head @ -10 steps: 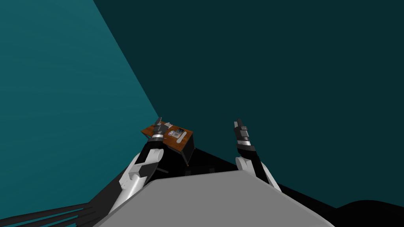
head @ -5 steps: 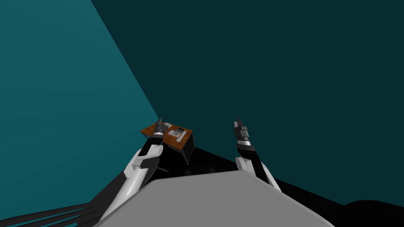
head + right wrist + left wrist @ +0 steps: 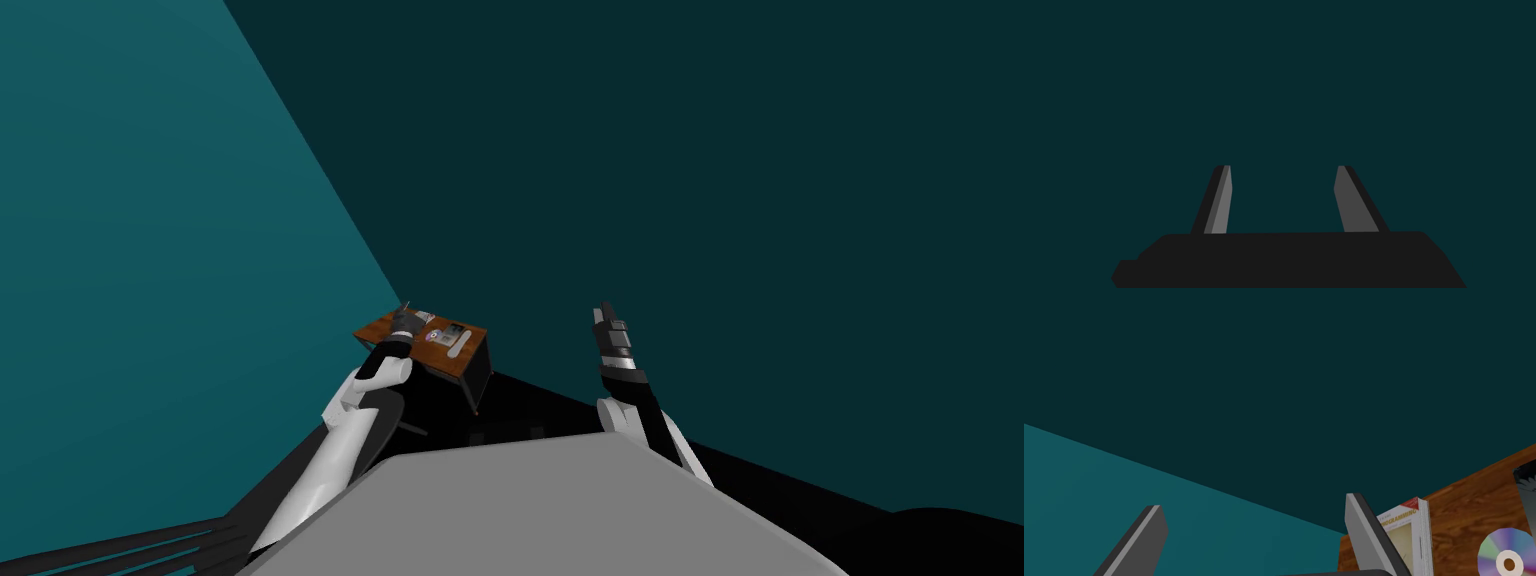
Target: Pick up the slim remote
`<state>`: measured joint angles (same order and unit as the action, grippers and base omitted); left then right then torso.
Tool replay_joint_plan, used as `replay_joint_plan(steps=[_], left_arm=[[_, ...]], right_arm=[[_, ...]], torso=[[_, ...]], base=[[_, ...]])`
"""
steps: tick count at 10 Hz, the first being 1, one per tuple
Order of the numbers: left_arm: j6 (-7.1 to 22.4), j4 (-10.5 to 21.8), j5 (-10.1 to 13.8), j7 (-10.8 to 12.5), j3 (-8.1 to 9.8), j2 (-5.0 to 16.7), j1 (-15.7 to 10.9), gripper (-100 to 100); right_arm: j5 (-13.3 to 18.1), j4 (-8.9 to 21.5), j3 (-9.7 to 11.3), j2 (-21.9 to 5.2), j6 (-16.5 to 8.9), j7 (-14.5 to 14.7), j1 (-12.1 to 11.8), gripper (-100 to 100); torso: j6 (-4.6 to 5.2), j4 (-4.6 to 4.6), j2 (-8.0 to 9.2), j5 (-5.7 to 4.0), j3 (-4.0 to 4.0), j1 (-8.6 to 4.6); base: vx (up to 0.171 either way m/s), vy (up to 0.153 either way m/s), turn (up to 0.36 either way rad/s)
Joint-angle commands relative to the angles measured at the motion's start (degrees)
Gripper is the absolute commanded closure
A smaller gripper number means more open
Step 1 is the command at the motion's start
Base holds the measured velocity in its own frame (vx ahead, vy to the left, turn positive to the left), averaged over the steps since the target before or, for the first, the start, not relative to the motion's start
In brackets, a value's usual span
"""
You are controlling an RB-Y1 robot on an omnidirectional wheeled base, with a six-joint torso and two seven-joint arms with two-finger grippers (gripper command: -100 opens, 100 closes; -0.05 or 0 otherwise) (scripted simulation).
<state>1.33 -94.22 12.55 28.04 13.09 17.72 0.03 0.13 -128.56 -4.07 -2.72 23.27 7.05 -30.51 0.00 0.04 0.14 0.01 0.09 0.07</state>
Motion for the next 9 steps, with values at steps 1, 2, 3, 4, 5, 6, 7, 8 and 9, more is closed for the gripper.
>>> replay_joint_plan(steps=[1,2,3,4,5,6,7,8,9], left_arm=[[0.94,2.86,0.37,1.12,0.32,0.33,-1.26,-100],[0.94,3.68,0.37,1.12,0.32,0.33,-1.26,-100],[3.26,5.97,1.28,3.16,1.16,1.33,-3.77,-100],[3.26,7.6,1.28,3.16,1.16,1.33,-3.77,-100],[5.01,10.45,2.16,5.14,1.94,2.31,-6.22,-100],[5.65,11.51,2.16,5.14,1.94,2.31,-6.22,-100],[7.52,13.65,3.0,7.04,2.63,3.24,-8.58,-100],[8.1,15.41,3.0,7.04,2.63,3.24,-8.58,-100],[10.09,17.33,3.81,8.84,3.22,4.12,-10.83,-100]], right_arm=[[0.0,0.0,0.0,0.0,0.0,0.0,0.0,0],[0.0,0.0,0.0,0.0,0.0,0.0,0.0,0],[0.0,0.0,0.0,0.0,0.0,0.0,-0.01,0],[0.0,0.0,0.0,0.0,0.0,0.0,0.0,0],[0.0,0.0,0.0,0.0,0.0,0.0,-0.01,0],[0.0,0.0,0.0,0.0,0.0,0.0,0.0,0],[0.0,0.0,0.0,0.0,0.0,0.0,-0.01,0],[0.0,0.0,0.0,0.0,0.0,0.0,0.0,0],[0.0,0.0,0.0,0.0,0.0,0.0,-0.01,0]], torso=[[0.0,0.0,0.0,0.0,0.0,0.0],[-0.02,-0.01,0.0,0.01,0.0,0.0],[-0.02,-0.02,-0.07,0.0,-0.04,-0.03],[0.0,-0.02,-0.07,-0.01,-0.04,-0.04],[-0.02,-0.02,-0.07,0.01,-0.04,-0.03],[0.0,-0.02,-0.06,0.0,-0.04,-0.03],[-0.03,-0.02,-0.07,0.0,-0.04,-0.02],[0.0,-0.02,-0.07,0.0,-0.04,-0.04],[-0.03,-0.02,-0.09,0.0,-0.05,-0.04]], base=[[-0.043,0.015,-0.036],[-0.019,0.004,0.007],[-0.03,0.001,-0.063],[-0.027,0.006,-0.043],[-0.032,0.006,-0.065],[-0.027,0.008,-0.037],[-0.028,0.003,-0.069],[-0.021,0.003,-0.037],[-0.017,0.003,-0.06]])
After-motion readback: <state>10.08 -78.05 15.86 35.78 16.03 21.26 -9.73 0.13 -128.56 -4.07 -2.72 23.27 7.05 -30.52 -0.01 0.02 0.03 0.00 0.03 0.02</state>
